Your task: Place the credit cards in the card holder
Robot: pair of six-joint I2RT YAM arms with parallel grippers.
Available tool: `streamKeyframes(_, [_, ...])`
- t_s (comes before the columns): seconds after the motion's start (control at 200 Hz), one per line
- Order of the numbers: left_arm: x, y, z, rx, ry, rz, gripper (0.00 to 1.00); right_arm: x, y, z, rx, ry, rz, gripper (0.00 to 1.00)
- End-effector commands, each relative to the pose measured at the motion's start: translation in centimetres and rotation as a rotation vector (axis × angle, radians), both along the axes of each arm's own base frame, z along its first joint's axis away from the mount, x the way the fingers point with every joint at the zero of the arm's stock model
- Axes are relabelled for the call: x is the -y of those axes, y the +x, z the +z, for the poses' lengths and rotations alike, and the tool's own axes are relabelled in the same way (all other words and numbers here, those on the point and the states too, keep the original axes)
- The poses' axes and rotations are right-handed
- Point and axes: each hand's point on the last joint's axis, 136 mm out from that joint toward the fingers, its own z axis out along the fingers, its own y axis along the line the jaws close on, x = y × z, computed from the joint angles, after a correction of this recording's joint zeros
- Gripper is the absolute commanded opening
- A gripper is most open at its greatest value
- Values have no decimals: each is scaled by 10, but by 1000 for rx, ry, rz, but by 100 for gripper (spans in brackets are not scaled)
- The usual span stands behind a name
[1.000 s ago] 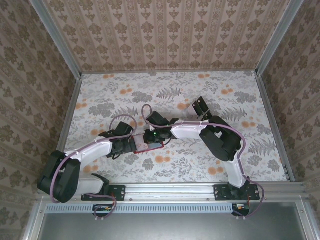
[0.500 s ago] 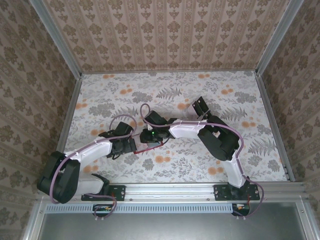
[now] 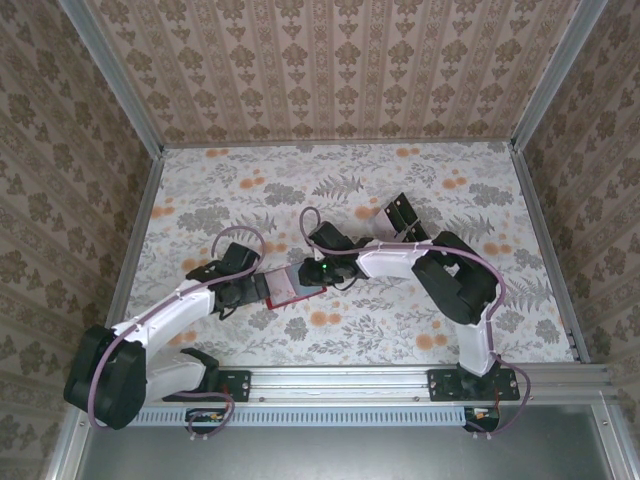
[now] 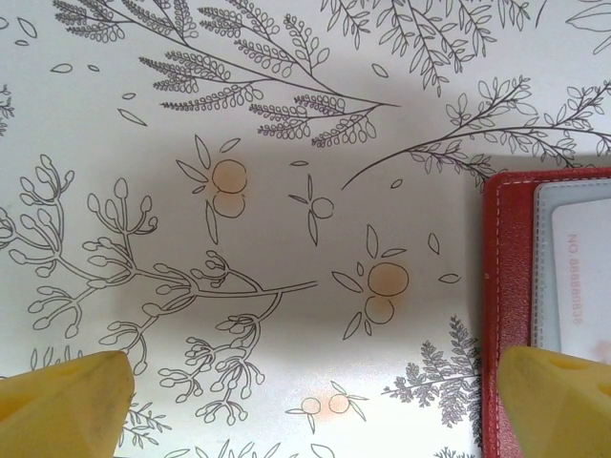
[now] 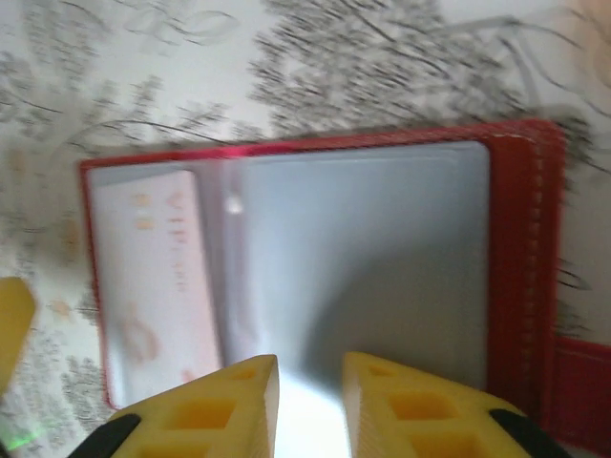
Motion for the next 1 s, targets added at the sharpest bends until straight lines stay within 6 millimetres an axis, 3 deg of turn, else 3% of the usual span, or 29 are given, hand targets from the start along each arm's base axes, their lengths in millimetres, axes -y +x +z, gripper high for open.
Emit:
streamKeyframes(0.0, [-10,-6,-4,-28,43,-8,100,25,-11,-16,-13,-86,-20,23])
streamKeyframes(0.15, [-9,-5,-4,-33,44,-14,100,35,-21,-15,-26,-93,-44,21])
streamKeyframes(0.38, [-6,-3,-7,-44,39,-24,100,20,-24,30,71,-59,-16,21])
streamKeyframes(0.485, [-5,-3,-9,-47,34,-25,100,13,-22,40,93,-53,2,21])
streamKeyframes(0.995, [-1,-2,-13,-53,21,-34,100,-10,-28,13,28,-45,43,11])
